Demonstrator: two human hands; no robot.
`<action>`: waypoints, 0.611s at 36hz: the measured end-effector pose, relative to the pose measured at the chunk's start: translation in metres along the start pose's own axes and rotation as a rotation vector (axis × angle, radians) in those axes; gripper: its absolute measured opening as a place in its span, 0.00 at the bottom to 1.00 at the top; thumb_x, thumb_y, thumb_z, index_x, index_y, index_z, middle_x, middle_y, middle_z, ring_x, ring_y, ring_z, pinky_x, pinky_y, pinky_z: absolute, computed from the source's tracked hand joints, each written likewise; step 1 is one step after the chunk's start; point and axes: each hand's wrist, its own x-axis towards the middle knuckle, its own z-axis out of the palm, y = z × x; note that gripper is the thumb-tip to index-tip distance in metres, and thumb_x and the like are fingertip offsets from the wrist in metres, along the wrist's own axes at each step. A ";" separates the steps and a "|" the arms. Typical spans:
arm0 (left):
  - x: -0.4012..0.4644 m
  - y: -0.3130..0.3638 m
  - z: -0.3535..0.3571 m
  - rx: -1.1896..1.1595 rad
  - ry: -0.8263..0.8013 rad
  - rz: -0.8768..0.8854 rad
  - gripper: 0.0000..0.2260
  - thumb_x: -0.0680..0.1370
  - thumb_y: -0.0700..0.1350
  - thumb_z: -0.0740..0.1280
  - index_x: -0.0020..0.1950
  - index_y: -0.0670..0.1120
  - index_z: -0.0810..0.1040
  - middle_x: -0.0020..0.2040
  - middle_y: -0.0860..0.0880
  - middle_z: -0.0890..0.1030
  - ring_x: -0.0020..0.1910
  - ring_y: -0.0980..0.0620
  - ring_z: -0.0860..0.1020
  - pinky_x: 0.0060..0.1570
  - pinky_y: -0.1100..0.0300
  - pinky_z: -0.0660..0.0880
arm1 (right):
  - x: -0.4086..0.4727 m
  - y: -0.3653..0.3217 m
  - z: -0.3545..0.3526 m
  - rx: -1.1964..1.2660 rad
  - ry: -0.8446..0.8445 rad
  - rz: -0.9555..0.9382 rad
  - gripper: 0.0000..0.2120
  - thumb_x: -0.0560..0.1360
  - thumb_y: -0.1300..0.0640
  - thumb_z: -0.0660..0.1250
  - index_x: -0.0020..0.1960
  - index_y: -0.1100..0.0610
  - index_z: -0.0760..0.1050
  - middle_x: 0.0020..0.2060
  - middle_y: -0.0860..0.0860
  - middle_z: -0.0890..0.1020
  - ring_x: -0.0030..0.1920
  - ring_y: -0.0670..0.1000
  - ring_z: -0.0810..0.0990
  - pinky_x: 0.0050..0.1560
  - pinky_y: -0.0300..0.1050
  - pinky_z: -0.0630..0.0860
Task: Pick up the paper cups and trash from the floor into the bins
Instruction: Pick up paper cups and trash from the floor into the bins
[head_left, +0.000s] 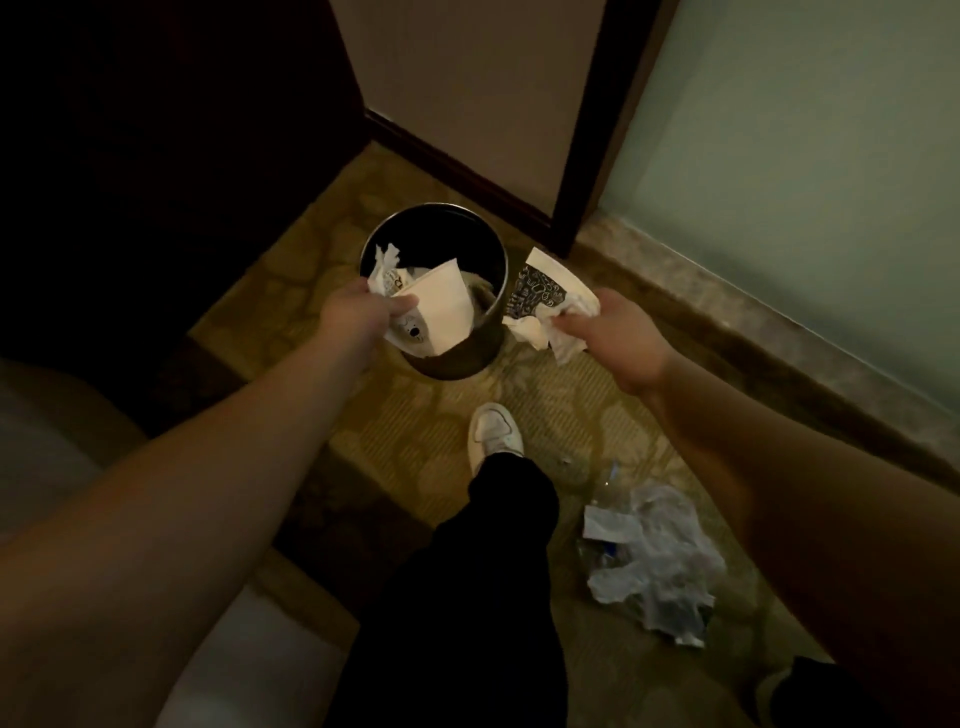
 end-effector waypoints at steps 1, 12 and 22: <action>0.009 0.002 -0.002 0.024 0.018 0.000 0.22 0.74 0.44 0.76 0.66 0.43 0.76 0.60 0.46 0.79 0.59 0.45 0.77 0.52 0.50 0.75 | 0.006 -0.003 0.006 -0.019 0.004 0.005 0.19 0.73 0.54 0.75 0.61 0.57 0.75 0.53 0.53 0.83 0.51 0.53 0.83 0.57 0.54 0.80; 0.086 0.027 0.009 0.512 0.039 0.222 0.25 0.76 0.49 0.73 0.70 0.43 0.70 0.64 0.43 0.76 0.60 0.44 0.77 0.49 0.53 0.74 | 0.085 -0.056 0.071 -0.217 0.007 -0.027 0.29 0.76 0.51 0.72 0.73 0.58 0.66 0.65 0.55 0.76 0.64 0.57 0.76 0.62 0.51 0.75; 0.106 0.020 0.005 0.735 -0.105 0.286 0.37 0.73 0.48 0.76 0.77 0.46 0.63 0.73 0.42 0.68 0.68 0.41 0.72 0.60 0.50 0.74 | 0.118 -0.046 0.095 -0.559 -0.155 -0.111 0.48 0.70 0.51 0.78 0.80 0.54 0.53 0.75 0.56 0.64 0.72 0.59 0.68 0.70 0.56 0.69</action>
